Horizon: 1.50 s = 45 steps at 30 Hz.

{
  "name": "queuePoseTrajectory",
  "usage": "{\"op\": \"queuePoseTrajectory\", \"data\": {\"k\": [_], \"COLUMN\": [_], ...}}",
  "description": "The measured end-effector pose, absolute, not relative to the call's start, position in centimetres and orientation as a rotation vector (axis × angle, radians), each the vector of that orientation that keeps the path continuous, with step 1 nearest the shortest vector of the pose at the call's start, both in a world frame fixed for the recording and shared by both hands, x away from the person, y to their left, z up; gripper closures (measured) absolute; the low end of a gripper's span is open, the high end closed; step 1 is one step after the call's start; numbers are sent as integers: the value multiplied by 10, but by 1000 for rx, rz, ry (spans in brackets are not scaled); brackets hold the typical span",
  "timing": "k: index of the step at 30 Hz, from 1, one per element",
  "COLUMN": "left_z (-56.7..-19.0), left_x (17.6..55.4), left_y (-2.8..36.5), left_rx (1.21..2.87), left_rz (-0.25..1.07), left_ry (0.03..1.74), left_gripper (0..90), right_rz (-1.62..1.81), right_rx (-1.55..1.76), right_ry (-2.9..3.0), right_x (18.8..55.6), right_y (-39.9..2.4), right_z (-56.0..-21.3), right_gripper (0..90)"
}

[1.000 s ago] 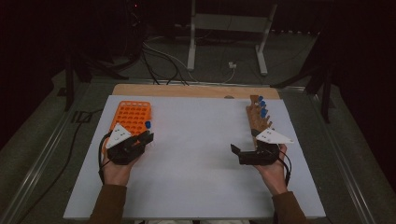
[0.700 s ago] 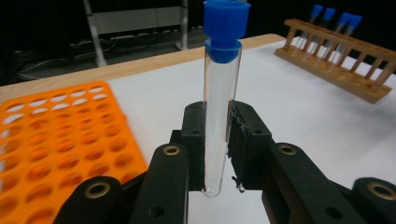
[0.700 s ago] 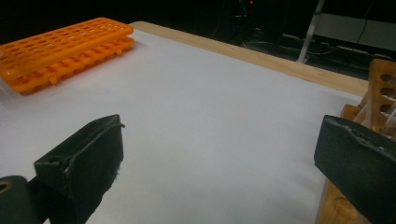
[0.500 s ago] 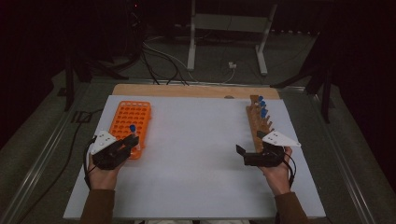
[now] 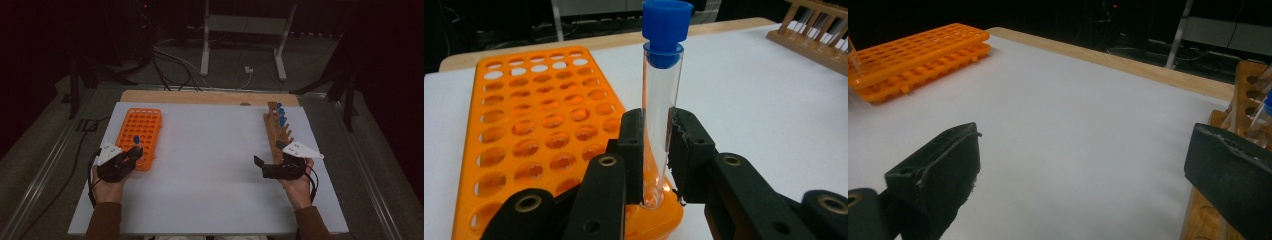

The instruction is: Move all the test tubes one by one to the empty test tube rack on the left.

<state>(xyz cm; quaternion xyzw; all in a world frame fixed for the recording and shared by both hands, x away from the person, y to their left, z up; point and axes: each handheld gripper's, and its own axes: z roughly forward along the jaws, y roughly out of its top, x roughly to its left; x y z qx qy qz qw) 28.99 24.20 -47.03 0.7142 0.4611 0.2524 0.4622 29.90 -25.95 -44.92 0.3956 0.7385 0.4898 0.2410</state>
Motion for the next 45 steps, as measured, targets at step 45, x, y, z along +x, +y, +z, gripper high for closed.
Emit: {"op": "queuePoseTrajectory", "data": {"k": [45], "left_z": [-492], "left_x": [290], "left_y": [233], "left_rx": [1896], "left_rz": [595], "left_ry": [1190], "left_gripper": [692], "right_rz": [1326], "right_rx": [1104], "right_ry": [2029], "right_x": [299], "right_y": [-261], "right_z": [-454], "right_gripper": [18]}}
